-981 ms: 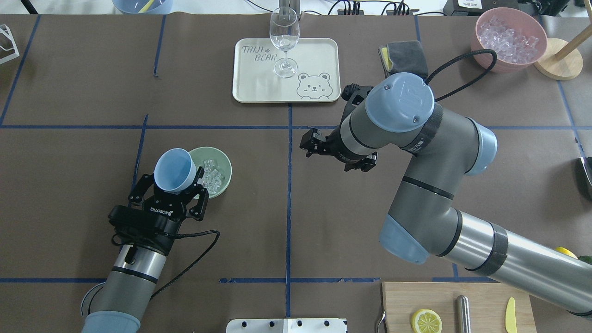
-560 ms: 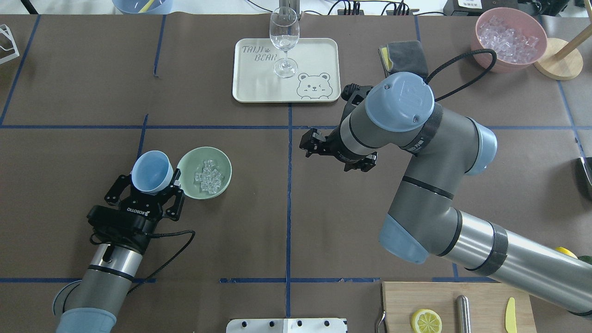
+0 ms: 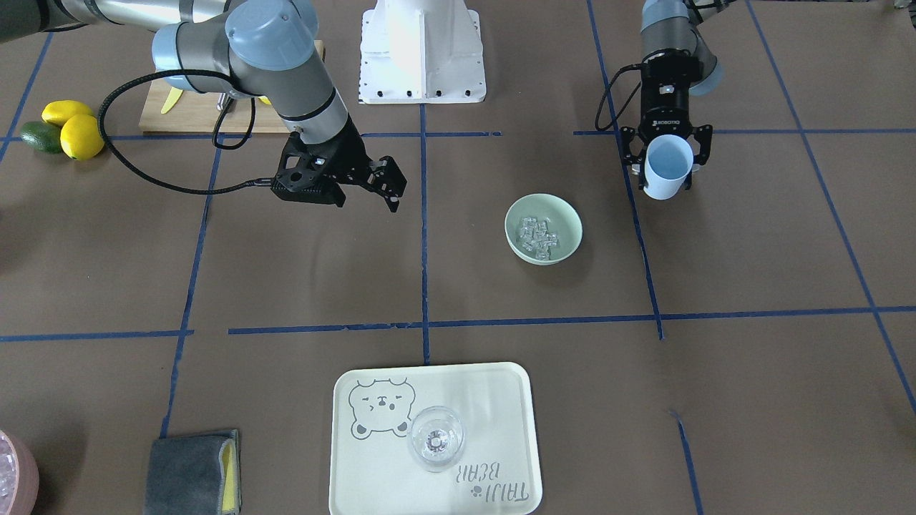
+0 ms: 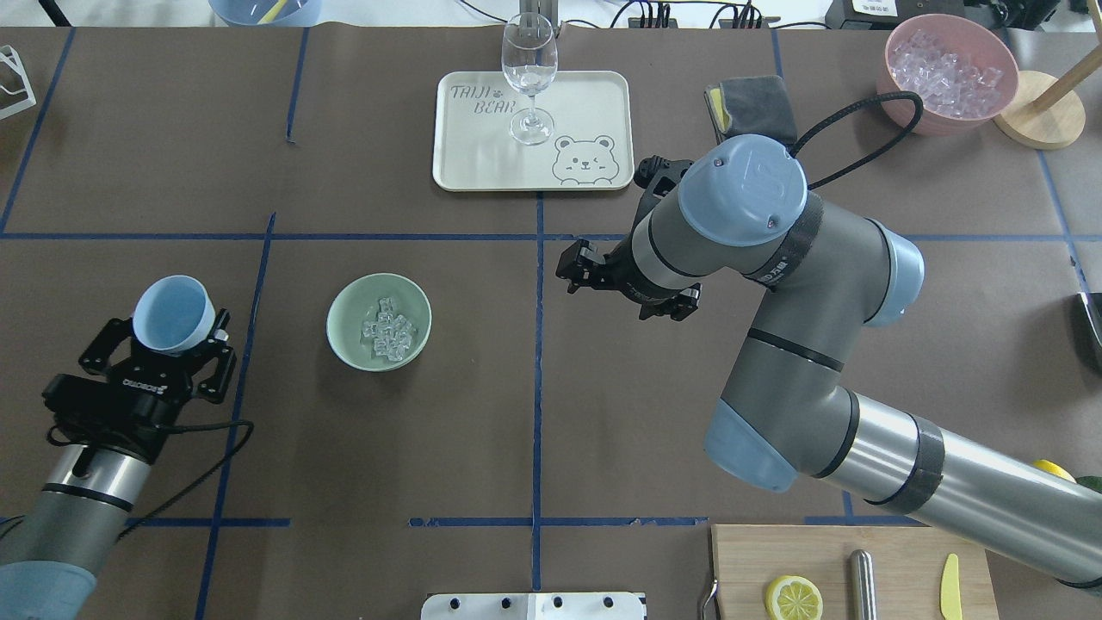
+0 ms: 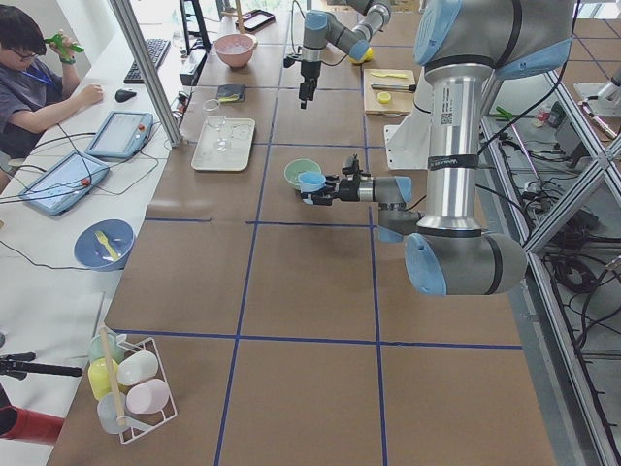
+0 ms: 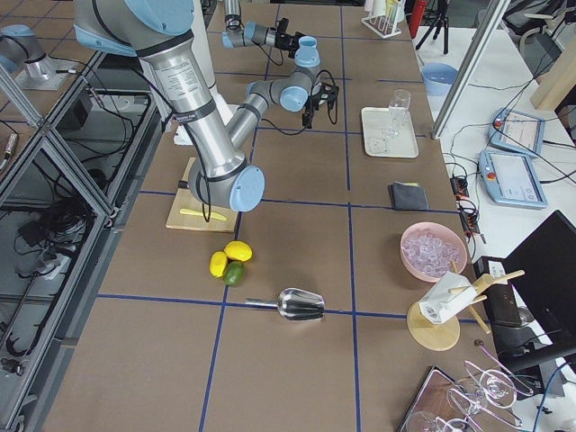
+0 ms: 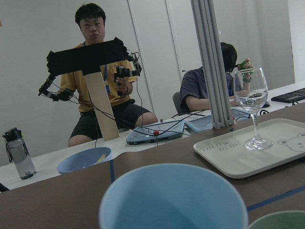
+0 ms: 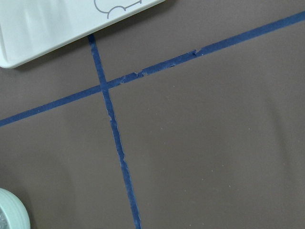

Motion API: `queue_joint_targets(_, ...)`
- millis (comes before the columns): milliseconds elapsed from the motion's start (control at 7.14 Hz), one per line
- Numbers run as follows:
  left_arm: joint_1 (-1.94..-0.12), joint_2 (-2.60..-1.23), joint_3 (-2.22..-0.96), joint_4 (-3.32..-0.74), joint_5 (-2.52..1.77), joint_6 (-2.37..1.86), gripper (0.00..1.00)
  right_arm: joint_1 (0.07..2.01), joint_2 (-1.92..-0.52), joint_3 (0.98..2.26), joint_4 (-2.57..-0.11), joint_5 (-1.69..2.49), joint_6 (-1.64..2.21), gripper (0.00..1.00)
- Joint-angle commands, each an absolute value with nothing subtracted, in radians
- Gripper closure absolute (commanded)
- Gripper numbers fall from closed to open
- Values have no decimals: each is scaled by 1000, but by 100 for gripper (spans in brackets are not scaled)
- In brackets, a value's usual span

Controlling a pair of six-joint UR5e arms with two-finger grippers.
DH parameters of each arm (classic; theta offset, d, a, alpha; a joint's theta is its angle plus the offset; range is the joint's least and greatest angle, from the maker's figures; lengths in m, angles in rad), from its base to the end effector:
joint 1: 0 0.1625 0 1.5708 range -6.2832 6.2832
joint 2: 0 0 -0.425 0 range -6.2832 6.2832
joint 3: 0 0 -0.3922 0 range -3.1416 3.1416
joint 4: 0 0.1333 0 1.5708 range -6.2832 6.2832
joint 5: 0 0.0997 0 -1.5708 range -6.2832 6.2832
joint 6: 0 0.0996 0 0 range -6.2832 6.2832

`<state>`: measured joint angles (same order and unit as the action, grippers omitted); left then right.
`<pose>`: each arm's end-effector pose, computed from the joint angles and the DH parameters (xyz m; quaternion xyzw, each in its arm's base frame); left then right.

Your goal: Pour ice into bowl

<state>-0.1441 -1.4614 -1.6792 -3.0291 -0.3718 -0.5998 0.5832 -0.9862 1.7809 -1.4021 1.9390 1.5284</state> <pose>0.3565 -0.2802 0.4904 0.6481 0.2438 -0.0966 0.7150 -0.4826 -0.4352 0.2082 -0.0142 -0.4833 0.1510 0.8622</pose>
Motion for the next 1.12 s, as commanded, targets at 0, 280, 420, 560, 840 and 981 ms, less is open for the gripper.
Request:
queue_joint_targets(0,-196,-1330,-1680,-3100,-411,-600,100,581,-982,1781,-1402,1939,1529,0)
queue_joint_targets(280,-216,-1328,-1663,-3100,-432,-717,100,581,-980,1781,-1402,1939,1529,0)
queue_joint_targets(420,-216,-1328,-1628,-3099,-446,-779,100,580,-976,1779,-1402,1937,1529,0)
queue_joint_targets(560,-216,-1330,-1599,-3099,-446,-846,100,569,-976,1778,-1402,1936,1532,0)
queue_joint_targets(840,-216,-1333,-1572,-3099,-489,-966,100,551,-953,1772,-1402,1928,1557,0)
queue_joint_targets(981,-216,-1332,-1563,-3099,-514,-1024,100,529,-931,1764,-1405,1924,1583,0)
